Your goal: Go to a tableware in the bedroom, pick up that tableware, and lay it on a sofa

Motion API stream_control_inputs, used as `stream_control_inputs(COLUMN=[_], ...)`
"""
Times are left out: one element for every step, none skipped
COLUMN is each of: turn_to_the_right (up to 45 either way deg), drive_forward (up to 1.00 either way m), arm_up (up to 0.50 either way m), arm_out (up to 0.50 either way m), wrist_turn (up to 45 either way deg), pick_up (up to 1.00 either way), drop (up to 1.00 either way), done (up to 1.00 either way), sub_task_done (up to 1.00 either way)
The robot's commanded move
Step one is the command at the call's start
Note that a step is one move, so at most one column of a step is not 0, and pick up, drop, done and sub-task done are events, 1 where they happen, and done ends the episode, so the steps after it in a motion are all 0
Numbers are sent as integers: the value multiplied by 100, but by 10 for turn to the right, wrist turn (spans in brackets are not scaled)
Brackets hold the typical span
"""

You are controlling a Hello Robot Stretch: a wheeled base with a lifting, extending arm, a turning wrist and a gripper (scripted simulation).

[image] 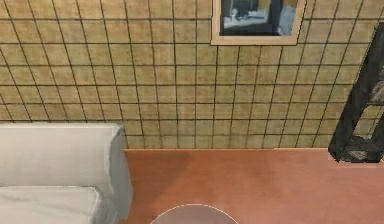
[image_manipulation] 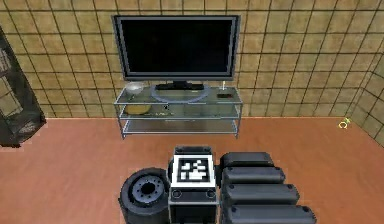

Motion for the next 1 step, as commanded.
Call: stream_control_inputs(turn_to_the_right=[90], drive_forward=[0], arm_up=[0], arm_out=[0], wrist_turn=[0], pick_up=[0], drop=[0], done=[0], sub_task_done=[0])
